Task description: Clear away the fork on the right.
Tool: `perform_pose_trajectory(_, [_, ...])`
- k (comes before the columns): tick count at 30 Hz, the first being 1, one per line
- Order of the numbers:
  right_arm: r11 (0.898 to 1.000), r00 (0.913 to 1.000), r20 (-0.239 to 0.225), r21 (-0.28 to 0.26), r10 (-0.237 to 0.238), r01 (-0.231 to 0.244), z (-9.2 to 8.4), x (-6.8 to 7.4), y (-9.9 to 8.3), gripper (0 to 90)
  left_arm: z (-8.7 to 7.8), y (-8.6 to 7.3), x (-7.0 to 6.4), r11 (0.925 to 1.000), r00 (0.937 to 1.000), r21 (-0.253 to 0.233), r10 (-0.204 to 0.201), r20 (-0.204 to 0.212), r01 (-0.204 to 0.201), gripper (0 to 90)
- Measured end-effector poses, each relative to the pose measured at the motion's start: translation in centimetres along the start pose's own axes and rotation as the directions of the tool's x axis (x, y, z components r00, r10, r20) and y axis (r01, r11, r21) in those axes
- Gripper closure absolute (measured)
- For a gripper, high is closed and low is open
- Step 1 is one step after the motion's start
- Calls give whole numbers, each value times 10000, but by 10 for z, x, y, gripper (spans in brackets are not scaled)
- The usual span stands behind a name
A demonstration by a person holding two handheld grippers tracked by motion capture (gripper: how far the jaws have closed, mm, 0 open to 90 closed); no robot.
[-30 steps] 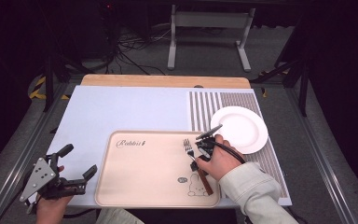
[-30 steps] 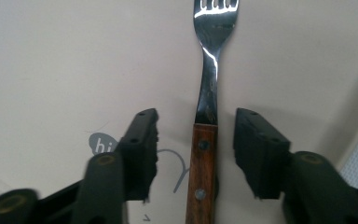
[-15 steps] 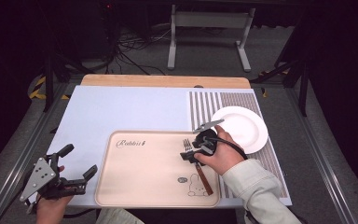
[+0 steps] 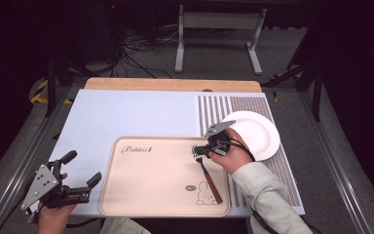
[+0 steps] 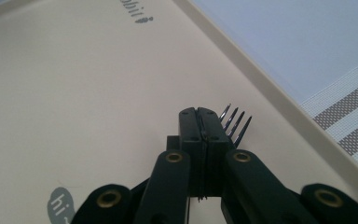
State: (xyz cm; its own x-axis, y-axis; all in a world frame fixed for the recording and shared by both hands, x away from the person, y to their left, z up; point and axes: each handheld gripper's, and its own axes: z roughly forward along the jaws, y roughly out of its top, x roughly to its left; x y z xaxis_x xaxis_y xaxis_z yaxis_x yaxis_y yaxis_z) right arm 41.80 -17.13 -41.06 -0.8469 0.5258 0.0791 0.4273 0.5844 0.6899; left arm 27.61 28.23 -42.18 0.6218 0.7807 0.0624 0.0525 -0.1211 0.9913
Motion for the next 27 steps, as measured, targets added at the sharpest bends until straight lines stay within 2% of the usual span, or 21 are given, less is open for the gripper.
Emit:
perform_pose_trajectory(3, [9999,10000,35,109,-62,62,5,-1,-2,900,0,0,0,10000,10000,-17,11,3,-11,0])
perform_pose_trajectory(5, [9998,9998,5,-17,-174,174,8,-1,-3,900,0,0,0,10000,10000,-27,35,1,-35,0])
perform_pose_trajectory(8, [9997,9997,-175,198,-146,150,13,0,-4,900,0,0,0,10000,10000,-16,21,-9,-21,0])
perform_pose_trajectory(10, [9991,9995,-128,328,-275,279,17,1,-4,900,0,0,0,10000,10000,-23,38,21,-38,0])
perform_pose_trajectory(15, [9977,9996,-128,625,-248,256,25,1,-6,900,-1,1,0,9999,9999,-48,93,-87,-94,0])
perform_pose_trajectory(27, [9954,9998,-117,936,-174,184,33,1,-10,900,-1,1,0,9999,9999,-25,102,-64,-102,0])
